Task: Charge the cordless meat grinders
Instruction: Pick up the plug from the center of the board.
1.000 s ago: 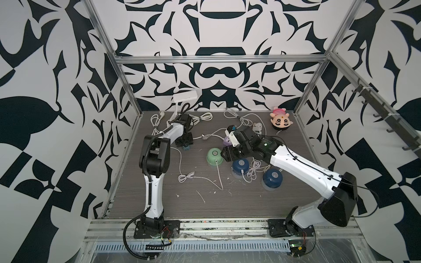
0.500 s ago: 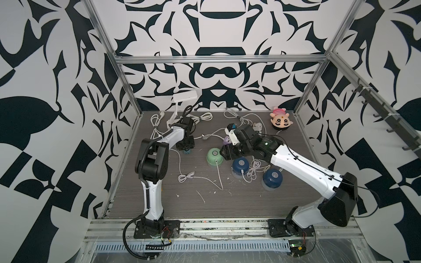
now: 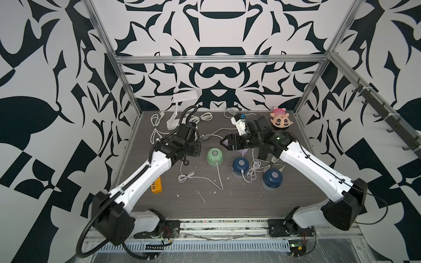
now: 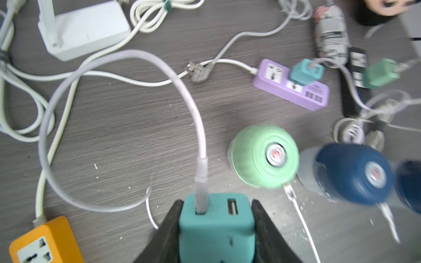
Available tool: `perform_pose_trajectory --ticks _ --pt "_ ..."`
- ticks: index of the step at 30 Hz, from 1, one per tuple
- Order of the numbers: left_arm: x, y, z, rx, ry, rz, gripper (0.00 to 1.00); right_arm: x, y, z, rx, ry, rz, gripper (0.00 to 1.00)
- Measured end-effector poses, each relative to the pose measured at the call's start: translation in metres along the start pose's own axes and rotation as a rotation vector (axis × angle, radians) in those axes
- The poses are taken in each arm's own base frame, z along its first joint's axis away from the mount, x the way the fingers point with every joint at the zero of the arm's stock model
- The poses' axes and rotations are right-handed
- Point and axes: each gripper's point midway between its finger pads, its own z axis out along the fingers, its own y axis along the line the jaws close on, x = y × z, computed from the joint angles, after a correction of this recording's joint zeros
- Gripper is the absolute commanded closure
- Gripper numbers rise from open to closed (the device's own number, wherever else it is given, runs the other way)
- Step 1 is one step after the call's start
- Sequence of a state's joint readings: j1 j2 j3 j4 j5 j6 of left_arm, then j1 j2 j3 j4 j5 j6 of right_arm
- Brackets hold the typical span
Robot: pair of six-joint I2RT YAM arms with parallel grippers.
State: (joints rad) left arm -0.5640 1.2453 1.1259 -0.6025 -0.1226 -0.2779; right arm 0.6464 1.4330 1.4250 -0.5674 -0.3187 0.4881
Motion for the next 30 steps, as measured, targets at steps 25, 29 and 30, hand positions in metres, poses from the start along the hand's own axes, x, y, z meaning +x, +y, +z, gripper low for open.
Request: perform_pose_trajectory --ticks 25,29,30 --pt "0.024 -0.072 -0.059 0.429 -0.291 0.389 0.84 0.047 0.080 0.045 -0.325 0.284 0.038 0.45" --pt "0.025 -0.078 -0.060 0.450 -0.289 0.411 0.85 0.049 0.078 0.054 -0.322 0.306 0.043 0.51" --pt "0.024 -0.080 -0.061 0.454 -0.292 0.416 0.85 0.050 0.078 0.055 -0.321 0.313 0.046 0.51"
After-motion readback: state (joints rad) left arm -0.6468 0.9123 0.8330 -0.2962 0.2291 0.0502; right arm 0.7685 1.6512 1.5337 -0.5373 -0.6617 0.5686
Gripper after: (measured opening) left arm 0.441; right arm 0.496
